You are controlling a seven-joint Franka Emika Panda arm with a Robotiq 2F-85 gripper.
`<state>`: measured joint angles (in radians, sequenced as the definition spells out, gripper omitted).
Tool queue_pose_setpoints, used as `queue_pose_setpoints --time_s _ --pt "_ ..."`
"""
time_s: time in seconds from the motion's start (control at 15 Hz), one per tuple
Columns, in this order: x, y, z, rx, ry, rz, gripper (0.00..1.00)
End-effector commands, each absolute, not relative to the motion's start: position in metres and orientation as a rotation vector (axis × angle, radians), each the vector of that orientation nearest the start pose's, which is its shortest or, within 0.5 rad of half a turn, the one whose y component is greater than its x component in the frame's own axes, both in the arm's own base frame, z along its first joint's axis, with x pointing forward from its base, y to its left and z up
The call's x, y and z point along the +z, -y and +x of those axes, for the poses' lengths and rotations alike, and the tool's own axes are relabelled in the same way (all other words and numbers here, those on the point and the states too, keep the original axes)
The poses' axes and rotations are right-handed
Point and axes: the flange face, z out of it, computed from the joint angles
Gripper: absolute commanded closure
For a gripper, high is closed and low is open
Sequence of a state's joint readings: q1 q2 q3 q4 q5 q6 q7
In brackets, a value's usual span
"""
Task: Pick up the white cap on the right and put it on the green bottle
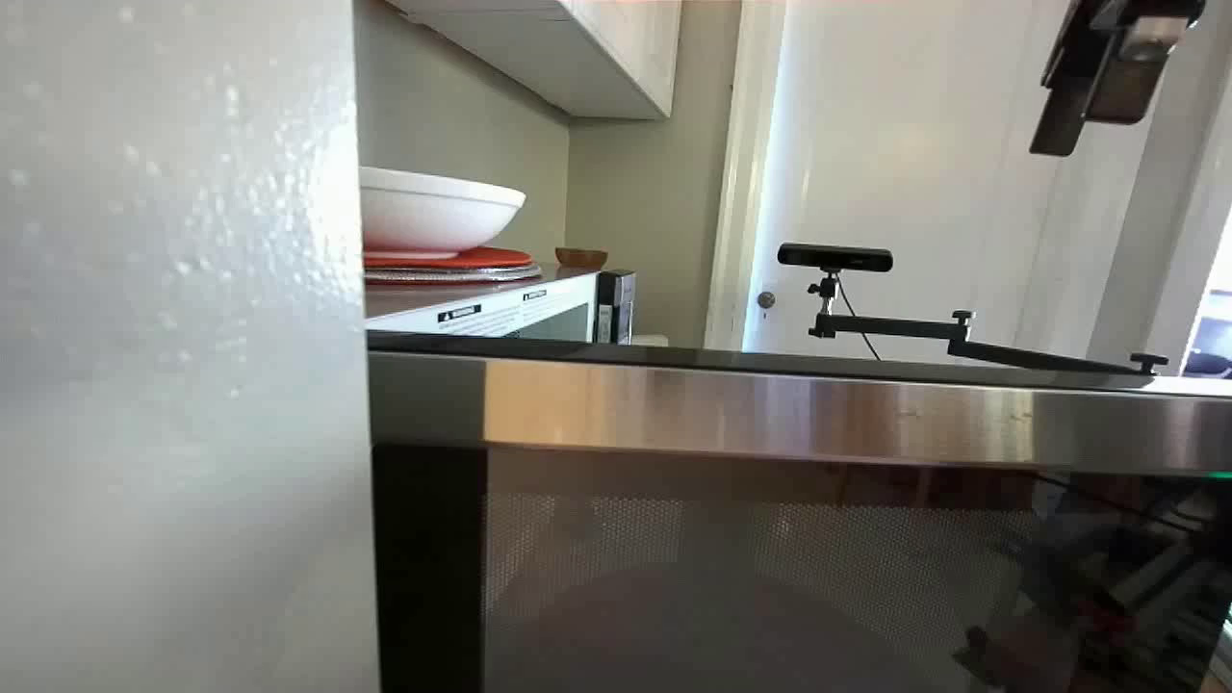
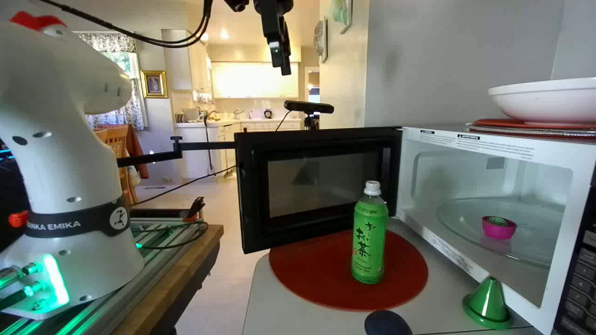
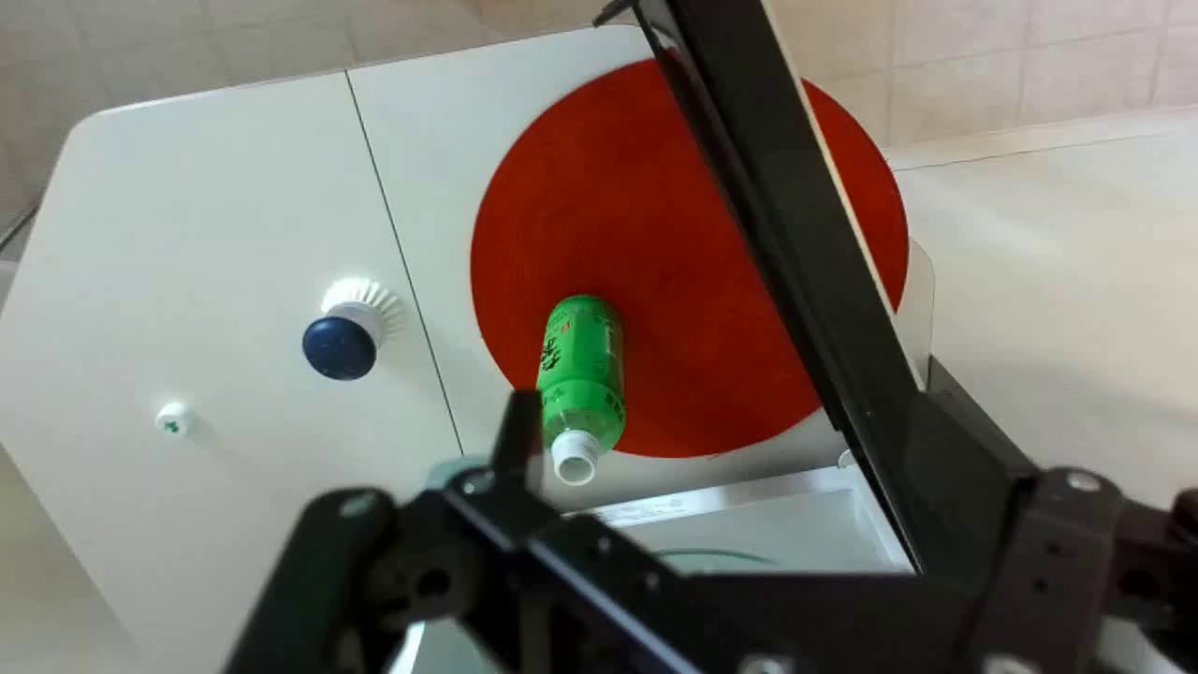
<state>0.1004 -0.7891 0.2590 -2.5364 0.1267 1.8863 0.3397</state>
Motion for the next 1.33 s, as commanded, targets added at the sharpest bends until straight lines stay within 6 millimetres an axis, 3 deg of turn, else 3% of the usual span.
queue_pose_setpoints --time_s 0.0,0.27,0.47,0.93,1.27 --pt "0.525 -0.136 0.306 -0.214 -0.119 -3.151 0.0" --pt "0.525 -0.136 0.306 -0.214 -0.119 -3.151 0.0" --pt "0.519 -0.111 0.326 -0.189 -0.258 -3.154 0.0" --pt "0.483 0.028 0.393 -0.208 -0.795 -3.103 0.0" --pt "0.444 0.098 0.422 -0.268 -1.091 -2.992 0.0"
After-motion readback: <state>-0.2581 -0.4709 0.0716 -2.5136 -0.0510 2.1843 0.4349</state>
